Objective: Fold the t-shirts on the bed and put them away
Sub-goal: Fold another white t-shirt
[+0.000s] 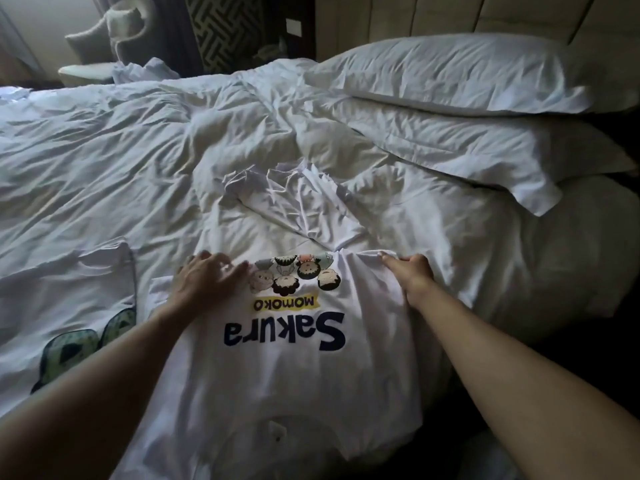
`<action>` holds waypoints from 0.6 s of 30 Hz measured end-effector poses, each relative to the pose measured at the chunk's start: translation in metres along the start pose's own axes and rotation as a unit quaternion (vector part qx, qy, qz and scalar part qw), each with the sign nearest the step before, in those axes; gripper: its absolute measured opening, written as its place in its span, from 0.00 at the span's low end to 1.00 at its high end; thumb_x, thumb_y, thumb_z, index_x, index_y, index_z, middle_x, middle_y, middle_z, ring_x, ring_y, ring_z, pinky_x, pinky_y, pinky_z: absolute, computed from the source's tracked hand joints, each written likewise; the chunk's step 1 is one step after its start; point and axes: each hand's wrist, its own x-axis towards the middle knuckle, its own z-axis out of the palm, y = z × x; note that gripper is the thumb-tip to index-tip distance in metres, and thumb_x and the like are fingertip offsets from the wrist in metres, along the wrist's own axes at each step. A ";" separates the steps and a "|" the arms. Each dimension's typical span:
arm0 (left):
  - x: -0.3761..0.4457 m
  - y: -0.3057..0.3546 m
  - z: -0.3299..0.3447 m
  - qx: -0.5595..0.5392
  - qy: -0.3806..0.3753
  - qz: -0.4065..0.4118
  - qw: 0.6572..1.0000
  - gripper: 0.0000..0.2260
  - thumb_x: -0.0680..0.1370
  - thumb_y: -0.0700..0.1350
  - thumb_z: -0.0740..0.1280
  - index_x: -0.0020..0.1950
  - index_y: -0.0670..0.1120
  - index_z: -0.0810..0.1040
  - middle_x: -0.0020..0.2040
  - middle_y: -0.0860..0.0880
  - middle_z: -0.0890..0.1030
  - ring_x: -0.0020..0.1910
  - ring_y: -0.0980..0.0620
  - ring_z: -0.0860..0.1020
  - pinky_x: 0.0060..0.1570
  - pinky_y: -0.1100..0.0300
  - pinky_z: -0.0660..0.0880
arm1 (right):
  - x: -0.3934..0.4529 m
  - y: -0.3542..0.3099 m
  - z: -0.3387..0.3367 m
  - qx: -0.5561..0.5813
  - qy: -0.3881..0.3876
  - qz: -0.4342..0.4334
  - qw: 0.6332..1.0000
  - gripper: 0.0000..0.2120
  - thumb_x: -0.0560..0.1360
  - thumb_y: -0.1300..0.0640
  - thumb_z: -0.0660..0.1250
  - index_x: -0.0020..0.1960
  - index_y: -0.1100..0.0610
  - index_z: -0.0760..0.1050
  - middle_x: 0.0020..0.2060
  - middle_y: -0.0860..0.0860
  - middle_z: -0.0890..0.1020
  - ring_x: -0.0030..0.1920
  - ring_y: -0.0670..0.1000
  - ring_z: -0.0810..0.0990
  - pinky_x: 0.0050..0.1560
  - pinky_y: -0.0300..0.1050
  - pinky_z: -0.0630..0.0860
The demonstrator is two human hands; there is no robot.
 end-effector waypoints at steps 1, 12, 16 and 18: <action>0.001 -0.011 0.000 -0.034 0.005 -0.007 0.999 0.35 0.69 0.74 0.48 0.51 0.50 0.82 0.54 0.42 0.80 0.54 0.40 0.77 0.53 0.49 0.71 | 0.005 -0.001 0.002 -0.004 -0.002 -0.005 1.000 0.16 0.70 0.46 0.76 0.40 0.59 0.80 0.42 0.56 0.84 0.46 0.56 0.82 0.48 0.49 0.77; 0.002 -0.059 0.008 0.053 0.039 -0.019 0.998 0.13 0.81 0.53 0.62 0.49 0.45 0.80 0.51 0.36 0.83 0.51 0.35 0.80 0.47 0.48 0.71 | 0.008 0.001 0.004 -0.012 0.110 -0.011 0.994 0.12 0.80 0.55 0.62 0.48 0.61 0.81 0.50 0.62 0.83 0.53 0.62 0.80 0.49 0.47 0.73; 0.001 -0.050 0.004 0.063 0.034 -0.017 0.997 0.14 0.81 0.53 0.62 0.48 0.45 0.80 0.52 0.36 0.82 0.52 0.36 0.80 0.48 0.49 0.70 | 0.004 -0.003 0.006 -0.005 0.109 0.000 0.994 0.10 0.79 0.56 0.59 0.46 0.60 0.76 0.48 0.63 0.80 0.51 0.62 0.78 0.46 0.45 0.67; 0.003 -0.031 0.002 0.060 0.026 -0.008 0.998 0.14 0.81 0.53 0.62 0.47 0.46 0.80 0.53 0.38 0.82 0.53 0.38 0.79 0.50 0.50 0.69 | 0.002 -0.009 0.007 -0.004 0.086 0.001 0.996 0.09 0.78 0.54 0.60 0.47 0.58 0.75 0.51 0.61 0.81 0.54 0.62 0.78 0.47 0.45 0.68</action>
